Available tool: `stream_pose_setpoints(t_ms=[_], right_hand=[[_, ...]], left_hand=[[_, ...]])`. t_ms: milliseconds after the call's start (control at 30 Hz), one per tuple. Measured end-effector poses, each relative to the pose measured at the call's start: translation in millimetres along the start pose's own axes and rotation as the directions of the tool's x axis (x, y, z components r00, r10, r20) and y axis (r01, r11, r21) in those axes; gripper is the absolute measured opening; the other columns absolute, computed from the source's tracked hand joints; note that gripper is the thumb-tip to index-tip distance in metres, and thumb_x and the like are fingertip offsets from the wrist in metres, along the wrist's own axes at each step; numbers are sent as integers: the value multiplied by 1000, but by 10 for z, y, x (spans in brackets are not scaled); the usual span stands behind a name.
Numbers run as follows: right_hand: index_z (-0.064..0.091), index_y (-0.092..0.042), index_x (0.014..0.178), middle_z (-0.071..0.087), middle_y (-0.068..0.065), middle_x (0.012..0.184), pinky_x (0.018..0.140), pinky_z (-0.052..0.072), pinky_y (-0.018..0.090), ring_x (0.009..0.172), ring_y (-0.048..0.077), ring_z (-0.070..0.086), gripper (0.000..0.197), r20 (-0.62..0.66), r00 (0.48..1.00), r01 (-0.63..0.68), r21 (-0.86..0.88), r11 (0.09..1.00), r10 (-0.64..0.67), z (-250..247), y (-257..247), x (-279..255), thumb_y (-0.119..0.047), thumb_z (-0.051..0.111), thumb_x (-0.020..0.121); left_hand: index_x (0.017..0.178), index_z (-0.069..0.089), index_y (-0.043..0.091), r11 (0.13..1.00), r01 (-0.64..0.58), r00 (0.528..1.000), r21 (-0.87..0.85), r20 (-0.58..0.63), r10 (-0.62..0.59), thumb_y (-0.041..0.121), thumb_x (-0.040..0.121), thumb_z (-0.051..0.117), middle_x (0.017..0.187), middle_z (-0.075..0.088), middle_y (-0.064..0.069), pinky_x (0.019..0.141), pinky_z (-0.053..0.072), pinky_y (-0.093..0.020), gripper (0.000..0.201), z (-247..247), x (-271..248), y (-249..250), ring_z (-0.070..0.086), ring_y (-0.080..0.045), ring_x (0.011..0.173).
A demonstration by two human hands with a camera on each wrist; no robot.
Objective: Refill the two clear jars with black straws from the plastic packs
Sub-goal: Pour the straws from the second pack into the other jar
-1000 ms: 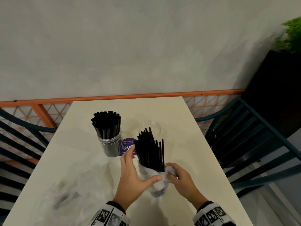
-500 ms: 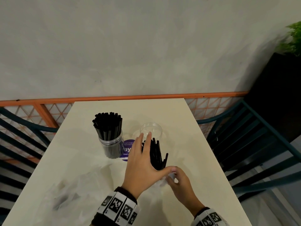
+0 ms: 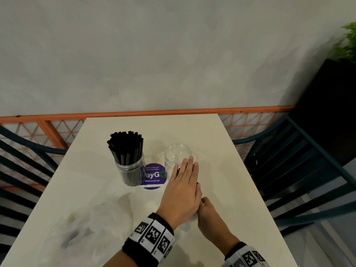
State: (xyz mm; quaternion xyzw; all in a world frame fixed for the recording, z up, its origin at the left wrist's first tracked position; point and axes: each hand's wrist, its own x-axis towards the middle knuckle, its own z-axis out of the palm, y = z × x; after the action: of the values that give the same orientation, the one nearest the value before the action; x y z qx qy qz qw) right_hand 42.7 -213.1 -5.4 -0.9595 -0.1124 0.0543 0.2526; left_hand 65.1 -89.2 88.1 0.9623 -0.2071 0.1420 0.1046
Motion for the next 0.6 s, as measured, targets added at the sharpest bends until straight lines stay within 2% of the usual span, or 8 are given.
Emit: stream_pose_setpoints(t_ms=[100,200,333,400,433,500,533,600], right_hand=[[33,-11,138,46,8,106,73,33,16,82,16,38,45,52,999,-8,2,1000,8,35,48,45,-4,39,94],[46,-13,127,49,6,102,71,32,8,86,15,39,33,75,997,-22,123,992,13,-17,92,79,-9,40,95],[53,-16,106,56,-6,96,73,39,9,86,11,52,19,118,993,-57,280,958,24,-113,103,84,-7,42,93],[48,-20,106,56,-11,92,76,46,19,79,7,56,16,157,986,-104,320,942,56,-126,98,64,-11,40,95],[49,-19,109,57,-10,92,75,50,25,81,14,60,17,166,983,-137,352,926,82,-125,99,56,-12,41,96],[53,-17,103,59,-2,91,70,54,37,85,33,62,16,177,967,-248,486,838,183,-134,89,52,-10,42,95],[56,-16,98,60,4,91,65,53,40,82,36,61,16,180,957,-292,569,769,230,-137,77,44,-7,43,95],[60,-19,91,62,14,97,65,51,37,78,30,59,20,163,942,-321,697,641,295,-142,81,20,-5,47,94]], left_hand=[[120,59,8,999,-34,999,20,42,34,29,85,32,127,61,-9,108,30,-34,49,-25,12,-67,54,-20,121],[119,61,13,1000,-21,999,-8,44,22,30,86,33,122,65,-5,101,42,-35,46,-59,21,-132,57,-17,117],[129,50,22,995,-14,999,-97,30,17,39,90,35,132,56,-7,107,30,-40,45,-67,-5,-108,48,-25,126],[131,47,27,992,-11,999,-124,51,17,44,89,36,138,51,-6,108,23,-42,47,-66,-12,-62,43,-28,131],[130,48,28,992,-10,998,-125,56,17,43,88,37,138,51,-5,108,22,-42,46,-62,-12,-53,43,-27,131],[125,53,29,989,-16,999,-146,48,23,36,88,37,133,56,-2,106,27,-40,41,-62,-4,-57,48,-25,127],[123,55,29,985,-18,999,-171,32,24,33,89,37,131,57,0,105,30,-40,39,-64,3,-71,50,-24,125],[121,56,28,974,-19,1000,-227,-7,18,30,89,38,129,59,1,104,33,-40,37,-70,8,-115,52,-24,123]])
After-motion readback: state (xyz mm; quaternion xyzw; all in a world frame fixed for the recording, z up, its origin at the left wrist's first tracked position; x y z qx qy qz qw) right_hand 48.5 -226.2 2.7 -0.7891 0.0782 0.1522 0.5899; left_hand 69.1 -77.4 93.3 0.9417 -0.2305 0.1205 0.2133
